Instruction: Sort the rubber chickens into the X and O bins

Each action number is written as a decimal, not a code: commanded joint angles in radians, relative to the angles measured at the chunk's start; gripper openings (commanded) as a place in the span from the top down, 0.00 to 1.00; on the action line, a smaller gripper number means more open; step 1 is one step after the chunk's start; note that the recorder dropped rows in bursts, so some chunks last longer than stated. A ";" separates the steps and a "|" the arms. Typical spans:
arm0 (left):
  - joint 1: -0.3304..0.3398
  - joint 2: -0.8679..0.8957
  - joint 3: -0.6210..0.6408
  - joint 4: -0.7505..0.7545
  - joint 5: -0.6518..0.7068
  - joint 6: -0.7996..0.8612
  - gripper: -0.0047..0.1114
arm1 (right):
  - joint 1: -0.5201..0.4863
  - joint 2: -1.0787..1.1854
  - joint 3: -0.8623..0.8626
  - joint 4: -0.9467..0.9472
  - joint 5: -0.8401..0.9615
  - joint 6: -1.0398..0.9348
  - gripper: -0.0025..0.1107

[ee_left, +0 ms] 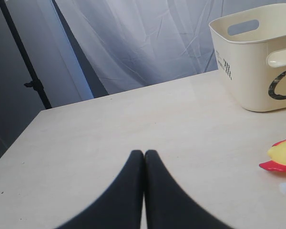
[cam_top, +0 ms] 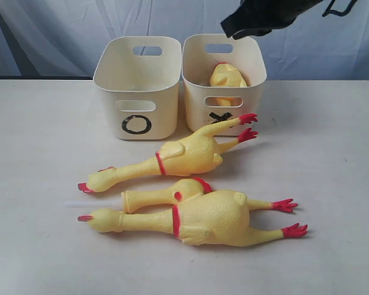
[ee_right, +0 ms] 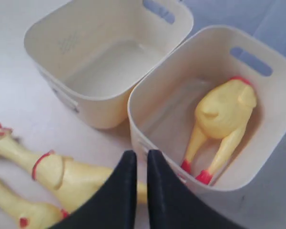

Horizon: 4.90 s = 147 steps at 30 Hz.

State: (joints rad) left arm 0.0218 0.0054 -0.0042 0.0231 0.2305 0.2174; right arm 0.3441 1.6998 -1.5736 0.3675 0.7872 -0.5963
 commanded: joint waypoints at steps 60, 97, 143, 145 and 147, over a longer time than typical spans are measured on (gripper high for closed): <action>0.006 0.686 -0.662 -1.385 0.466 1.050 0.96 | -0.005 -1.418 1.043 0.217 0.033 0.118 0.99; -0.420 1.765 -0.940 -1.351 0.084 1.910 0.47 | -0.005 -1.418 1.043 0.198 0.035 0.118 0.99; -0.433 1.985 -0.964 -1.326 0.088 1.910 0.94 | -0.005 -1.418 1.050 0.192 0.039 0.118 0.99; -0.433 1.983 -0.964 -1.322 0.088 1.910 0.96 | -0.005 -1.418 1.050 0.192 0.039 0.118 0.99; -0.433 1.974 -0.964 -1.319 0.090 1.910 0.96 | -0.005 -1.418 1.050 0.191 0.037 0.118 0.99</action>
State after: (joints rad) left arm -0.4087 1.9844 -0.9696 -1.3041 0.3144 2.0976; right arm 0.3441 0.2880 -0.5305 0.5697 0.8291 -0.4773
